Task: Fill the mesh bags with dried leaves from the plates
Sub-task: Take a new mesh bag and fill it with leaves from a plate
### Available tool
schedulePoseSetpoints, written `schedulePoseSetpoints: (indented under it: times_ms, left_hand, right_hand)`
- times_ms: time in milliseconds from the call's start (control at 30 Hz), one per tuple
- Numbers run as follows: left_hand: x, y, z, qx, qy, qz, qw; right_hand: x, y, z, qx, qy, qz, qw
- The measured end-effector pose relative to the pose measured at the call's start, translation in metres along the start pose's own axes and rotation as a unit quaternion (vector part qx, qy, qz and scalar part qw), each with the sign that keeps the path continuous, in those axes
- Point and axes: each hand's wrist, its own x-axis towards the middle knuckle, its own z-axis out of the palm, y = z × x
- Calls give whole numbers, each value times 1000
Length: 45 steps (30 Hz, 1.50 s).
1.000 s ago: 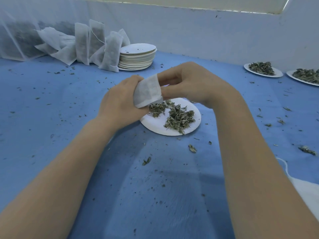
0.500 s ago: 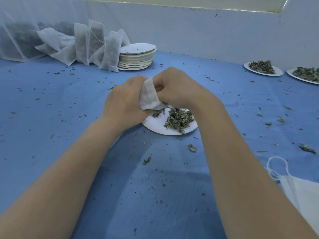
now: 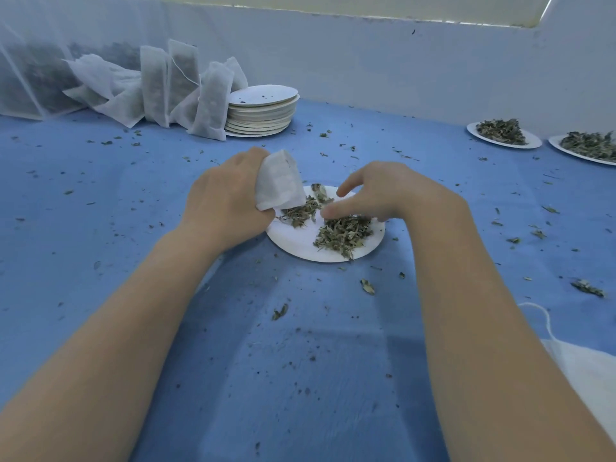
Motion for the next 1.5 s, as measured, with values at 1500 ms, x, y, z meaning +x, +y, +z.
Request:
schedulePoseSetpoints:
  times_ms: [1500]
  left_hand:
    - [-1, 5, 2, -109, 38, 15, 993]
  right_hand:
    - [-4, -53, 12, 126, 141, -218, 957]
